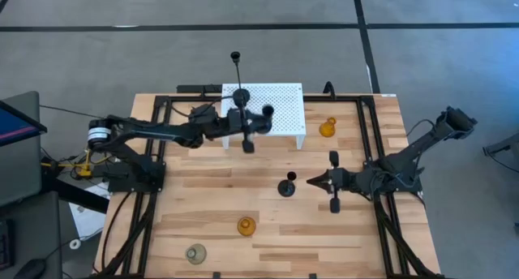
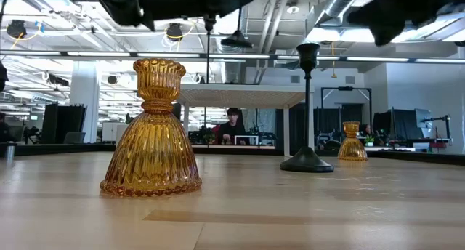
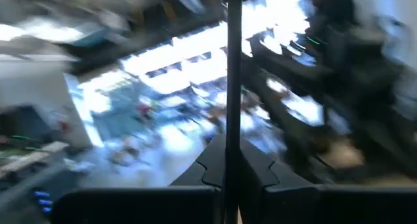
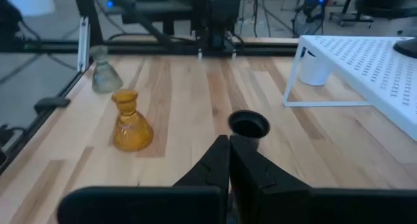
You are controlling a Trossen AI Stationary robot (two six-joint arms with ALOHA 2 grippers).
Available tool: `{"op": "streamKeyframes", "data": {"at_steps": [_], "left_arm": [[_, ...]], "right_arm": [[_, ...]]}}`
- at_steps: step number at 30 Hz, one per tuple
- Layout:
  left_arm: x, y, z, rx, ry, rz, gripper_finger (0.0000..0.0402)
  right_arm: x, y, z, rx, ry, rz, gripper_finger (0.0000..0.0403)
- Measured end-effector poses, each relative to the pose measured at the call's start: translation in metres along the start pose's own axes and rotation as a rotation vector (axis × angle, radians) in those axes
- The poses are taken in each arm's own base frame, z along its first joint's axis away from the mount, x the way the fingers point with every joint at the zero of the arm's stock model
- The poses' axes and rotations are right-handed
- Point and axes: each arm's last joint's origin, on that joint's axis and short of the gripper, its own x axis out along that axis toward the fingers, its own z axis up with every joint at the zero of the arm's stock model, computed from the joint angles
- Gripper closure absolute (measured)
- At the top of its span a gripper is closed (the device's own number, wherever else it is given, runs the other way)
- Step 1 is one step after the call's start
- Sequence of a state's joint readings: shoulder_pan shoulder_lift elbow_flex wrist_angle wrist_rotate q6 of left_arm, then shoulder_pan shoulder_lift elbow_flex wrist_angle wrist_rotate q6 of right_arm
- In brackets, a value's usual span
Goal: Pick & Place candle stick holders
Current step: Put the bottom black candle holder on the shelf aligned with the other black candle holder
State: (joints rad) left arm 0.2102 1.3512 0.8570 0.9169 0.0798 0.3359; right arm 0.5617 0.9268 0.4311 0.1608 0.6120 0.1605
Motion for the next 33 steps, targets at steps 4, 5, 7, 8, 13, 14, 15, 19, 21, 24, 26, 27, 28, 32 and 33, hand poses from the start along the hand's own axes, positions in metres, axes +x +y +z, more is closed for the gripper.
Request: {"op": "streamKeyframes", "data": {"at_steps": [4,5,7,8,13,14,15,19,21,24,26,27,28,32,33], "left_arm": [[0.006,0.004,-0.014,0.003,-0.003,0.149,0.039],[0.007,0.003,-0.018,0.002,0.008,0.161,0.039],[0.008,0.001,-0.025,0.001,0.034,0.176,0.039],[0.009,0.0,-0.028,0.001,0.043,0.185,0.039],[0.009,0.001,-0.035,-0.028,0.084,0.263,0.039],[0.009,0.002,-0.035,-0.036,0.09,0.287,0.039],[0.009,0.004,-0.036,-0.046,0.094,0.305,0.039],[0.009,0.009,-0.042,-0.119,0.104,0.344,0.0389],[0.009,0.009,-0.047,-0.141,0.113,0.349,0.0389],[0.01,0.007,-0.053,-0.144,0.132,0.344,0.039],[0.01,0.007,-0.055,-0.146,0.142,0.341,0.039],[0.01,0.007,-0.055,-0.15,0.138,0.342,0.0389],[0.01,0.007,-0.054,-0.164,0.133,0.344,0.0389],[0.01,0.007,-0.055,-0.184,0.138,0.344,0.039],[0.01,0.007,-0.055,-0.185,0.137,0.344,0.039]], "right_arm": [[0.003,-0.003,-0.008,0.015,-0.016,-0.016,0.0403],[0.004,-0.004,-0.009,0.011,-0.01,-0.02,0.0403],[0.004,-0.005,-0.01,0.012,-0.009,-0.025,0.0403],[0.004,-0.005,-0.009,0.013,-0.01,-0.028,0.0403],[0.006,-0.009,-0.009,0.018,-0.01,-0.045,0.0403],[0.006,-0.009,-0.009,0.019,-0.01,-0.049,0.0403],[0.007,-0.01,-0.009,0.021,-0.01,-0.053,0.0403],[0.008,-0.012,-0.008,0.023,-0.009,-0.063,0.0403],[0.008,-0.012,-0.008,0.023,-0.009,-0.064,0.0403],[0.008,-0.012,-0.009,0.022,-0.008,-0.065,0.0403],[0.008,-0.012,-0.009,0.022,-0.009,-0.067,0.0403],[0.007,-0.012,-0.009,0.022,-0.01,-0.076,0.0403],[0.007,-0.012,-0.009,0.022,-0.01,-0.079,0.0403],[0.007,-0.012,-0.008,0.023,-0.012,-0.08,0.0403],[0.007,-0.012,-0.008,0.023,-0.012,-0.08,0.0403]]}}
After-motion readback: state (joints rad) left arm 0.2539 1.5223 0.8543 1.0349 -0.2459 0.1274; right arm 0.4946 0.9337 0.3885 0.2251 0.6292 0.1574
